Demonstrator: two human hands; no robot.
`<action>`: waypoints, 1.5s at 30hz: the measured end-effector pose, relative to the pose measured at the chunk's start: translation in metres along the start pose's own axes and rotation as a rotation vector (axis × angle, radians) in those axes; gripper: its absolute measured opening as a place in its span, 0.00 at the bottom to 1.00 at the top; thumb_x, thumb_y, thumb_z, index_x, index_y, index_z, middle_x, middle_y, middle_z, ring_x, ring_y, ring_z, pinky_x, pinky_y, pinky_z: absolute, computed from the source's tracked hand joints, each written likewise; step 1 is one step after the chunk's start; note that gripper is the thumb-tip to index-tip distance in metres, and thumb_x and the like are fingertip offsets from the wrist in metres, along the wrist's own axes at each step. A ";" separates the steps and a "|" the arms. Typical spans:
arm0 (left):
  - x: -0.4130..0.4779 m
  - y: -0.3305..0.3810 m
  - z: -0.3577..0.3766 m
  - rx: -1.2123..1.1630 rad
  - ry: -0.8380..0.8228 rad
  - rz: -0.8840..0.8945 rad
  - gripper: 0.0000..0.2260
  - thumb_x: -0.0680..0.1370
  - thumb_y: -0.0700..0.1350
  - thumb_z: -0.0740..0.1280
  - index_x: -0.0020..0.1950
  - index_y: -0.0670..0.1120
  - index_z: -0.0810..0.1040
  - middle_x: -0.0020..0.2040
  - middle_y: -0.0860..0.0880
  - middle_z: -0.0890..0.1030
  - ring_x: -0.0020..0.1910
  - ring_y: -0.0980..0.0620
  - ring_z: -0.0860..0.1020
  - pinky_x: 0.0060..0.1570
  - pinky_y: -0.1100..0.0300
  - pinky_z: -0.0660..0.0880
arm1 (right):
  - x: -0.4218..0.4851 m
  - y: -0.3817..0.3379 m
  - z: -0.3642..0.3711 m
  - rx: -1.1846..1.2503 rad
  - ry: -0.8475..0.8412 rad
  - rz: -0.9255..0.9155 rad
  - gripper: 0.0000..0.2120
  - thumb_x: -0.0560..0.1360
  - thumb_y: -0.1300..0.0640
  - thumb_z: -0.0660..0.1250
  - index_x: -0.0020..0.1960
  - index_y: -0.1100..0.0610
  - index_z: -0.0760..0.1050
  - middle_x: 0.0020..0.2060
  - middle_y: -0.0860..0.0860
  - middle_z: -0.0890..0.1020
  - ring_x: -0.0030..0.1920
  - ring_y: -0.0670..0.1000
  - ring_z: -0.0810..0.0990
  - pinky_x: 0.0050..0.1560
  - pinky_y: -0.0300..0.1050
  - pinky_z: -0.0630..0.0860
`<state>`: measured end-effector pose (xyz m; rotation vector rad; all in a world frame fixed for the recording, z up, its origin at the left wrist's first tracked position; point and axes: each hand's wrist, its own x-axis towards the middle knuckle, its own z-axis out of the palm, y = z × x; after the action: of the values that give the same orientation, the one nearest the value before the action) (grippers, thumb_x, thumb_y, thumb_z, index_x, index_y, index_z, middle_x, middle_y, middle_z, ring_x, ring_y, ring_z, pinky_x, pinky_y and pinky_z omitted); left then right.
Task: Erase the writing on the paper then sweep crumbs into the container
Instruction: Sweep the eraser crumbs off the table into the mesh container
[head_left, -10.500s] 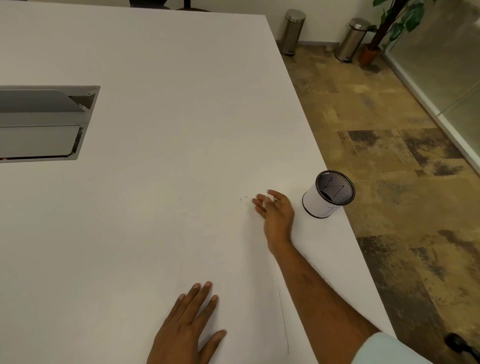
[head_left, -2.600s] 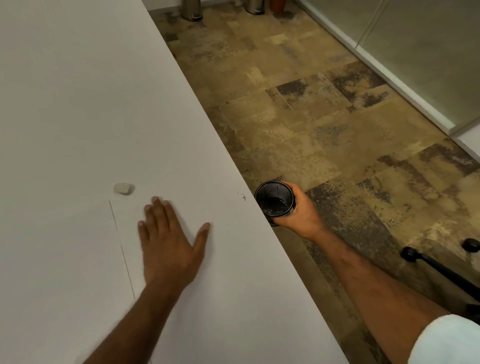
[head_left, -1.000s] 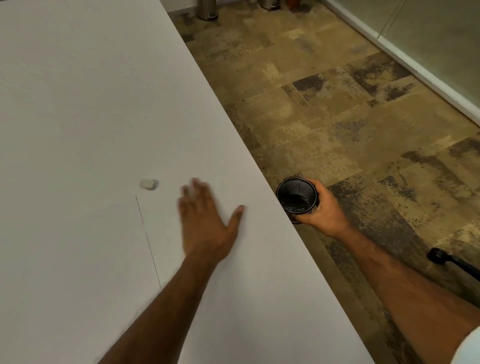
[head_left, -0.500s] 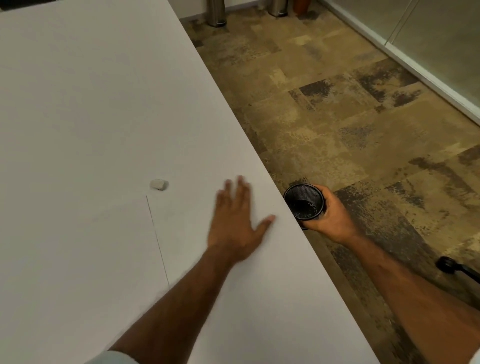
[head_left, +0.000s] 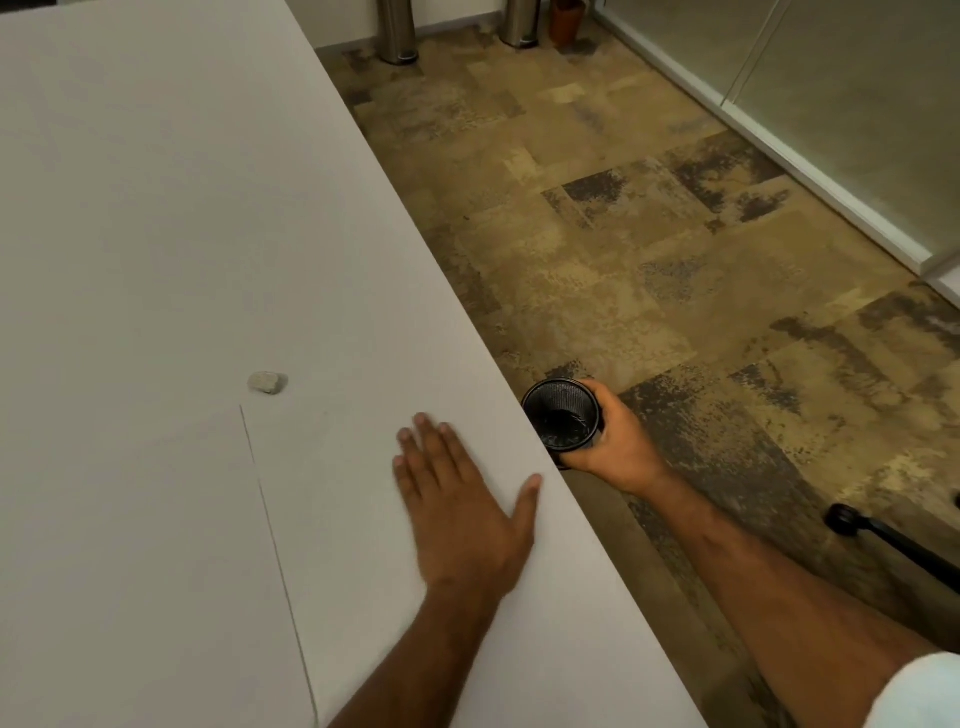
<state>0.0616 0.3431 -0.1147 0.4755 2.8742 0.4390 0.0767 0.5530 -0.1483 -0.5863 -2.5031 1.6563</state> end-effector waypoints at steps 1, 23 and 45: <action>0.003 0.012 0.002 -0.015 -0.015 0.034 0.47 0.76 0.71 0.46 0.80 0.34 0.50 0.80 0.35 0.47 0.80 0.36 0.44 0.77 0.42 0.42 | 0.000 0.001 -0.001 0.002 -0.003 0.000 0.40 0.58 0.59 0.82 0.65 0.50 0.69 0.58 0.44 0.78 0.59 0.40 0.77 0.57 0.34 0.73; 0.012 0.026 -0.013 -0.042 -0.182 0.216 0.46 0.76 0.73 0.36 0.81 0.38 0.44 0.81 0.39 0.39 0.80 0.43 0.36 0.77 0.48 0.34 | -0.019 -0.008 -0.015 -0.027 0.000 0.034 0.42 0.56 0.58 0.84 0.65 0.48 0.69 0.58 0.42 0.77 0.58 0.37 0.76 0.55 0.31 0.73; -0.021 -0.055 -0.093 -0.440 0.103 0.216 0.12 0.80 0.46 0.68 0.64 0.51 0.81 0.60 0.54 0.82 0.56 0.55 0.80 0.58 0.63 0.73 | -0.022 -0.129 -0.003 0.104 0.072 -0.104 0.39 0.55 0.55 0.83 0.61 0.44 0.70 0.57 0.45 0.79 0.57 0.44 0.79 0.57 0.46 0.78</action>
<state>0.0432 0.2626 -0.0426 0.6969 2.7060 1.1281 0.0631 0.5038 -0.0279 -0.4869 -2.3393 1.6840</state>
